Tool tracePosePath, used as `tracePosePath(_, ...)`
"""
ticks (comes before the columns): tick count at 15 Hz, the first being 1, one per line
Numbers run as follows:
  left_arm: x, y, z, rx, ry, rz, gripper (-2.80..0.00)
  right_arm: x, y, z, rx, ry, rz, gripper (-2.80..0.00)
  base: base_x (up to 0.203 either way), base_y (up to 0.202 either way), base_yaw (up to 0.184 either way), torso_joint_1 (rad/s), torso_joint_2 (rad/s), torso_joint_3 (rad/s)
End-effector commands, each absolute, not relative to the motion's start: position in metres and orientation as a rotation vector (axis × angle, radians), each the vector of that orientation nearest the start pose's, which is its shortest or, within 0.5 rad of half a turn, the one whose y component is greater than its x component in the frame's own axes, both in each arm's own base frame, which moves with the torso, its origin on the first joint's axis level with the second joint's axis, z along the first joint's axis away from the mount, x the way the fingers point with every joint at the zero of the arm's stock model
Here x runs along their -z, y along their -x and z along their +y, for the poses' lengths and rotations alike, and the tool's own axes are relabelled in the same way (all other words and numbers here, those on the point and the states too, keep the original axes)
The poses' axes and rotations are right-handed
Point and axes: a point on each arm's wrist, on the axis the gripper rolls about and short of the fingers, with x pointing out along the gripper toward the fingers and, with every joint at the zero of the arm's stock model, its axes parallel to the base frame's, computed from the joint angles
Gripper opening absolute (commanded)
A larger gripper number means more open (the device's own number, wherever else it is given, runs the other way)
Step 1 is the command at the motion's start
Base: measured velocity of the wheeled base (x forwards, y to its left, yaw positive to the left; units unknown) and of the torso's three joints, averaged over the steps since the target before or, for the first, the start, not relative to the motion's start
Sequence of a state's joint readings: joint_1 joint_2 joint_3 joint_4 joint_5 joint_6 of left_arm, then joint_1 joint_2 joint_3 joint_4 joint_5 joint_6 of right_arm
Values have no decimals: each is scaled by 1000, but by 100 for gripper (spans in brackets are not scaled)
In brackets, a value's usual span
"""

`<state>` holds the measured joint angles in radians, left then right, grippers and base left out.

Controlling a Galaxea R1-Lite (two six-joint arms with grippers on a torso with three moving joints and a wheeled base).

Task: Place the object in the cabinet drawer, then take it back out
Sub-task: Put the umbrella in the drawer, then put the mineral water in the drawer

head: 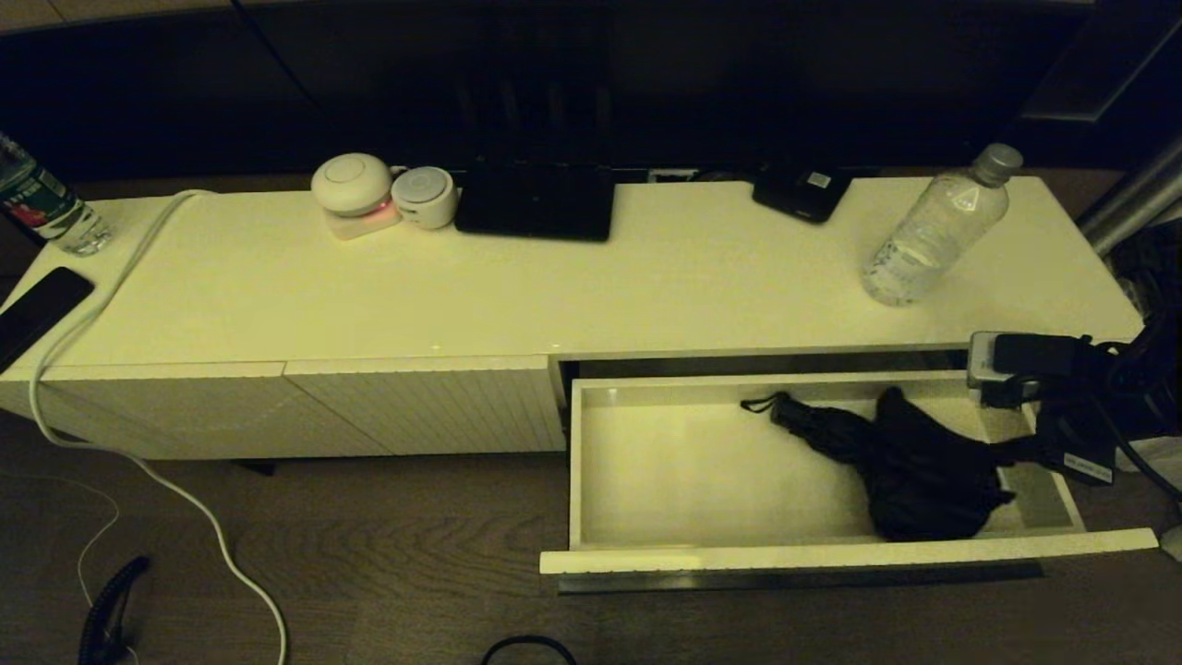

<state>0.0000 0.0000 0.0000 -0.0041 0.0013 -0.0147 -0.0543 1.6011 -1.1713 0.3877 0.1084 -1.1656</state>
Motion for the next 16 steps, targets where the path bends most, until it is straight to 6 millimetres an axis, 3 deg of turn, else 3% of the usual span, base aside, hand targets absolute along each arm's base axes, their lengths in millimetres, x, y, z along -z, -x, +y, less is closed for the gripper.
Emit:
tracePosePath(1,-75,23,0,-1,15,-5,-280,-212,-273,-12,-536,1032,708,0,0,0,0,0,0,0)
tracePosePath(4,-76,23,0,-1,15,-5,-280,-223,-265,-12,-509,1032,675,0,0,0,0,0,0,0)
tracePosePath(7,-76,23,0,-2,15,-4,-280,-255,-238,-10,-447,975,570,0,0,0,0,0,0,0)
tracePosePath(10,-76,23,0,-2,15,-4,-280,-266,-212,-7,-446,805,524,0,0,0,0,0,0,0)
tracePosePath(16,-75,23,0,-1,15,-5,-280,-271,-213,-7,-327,408,548,0,0,0,0,0,0,0)
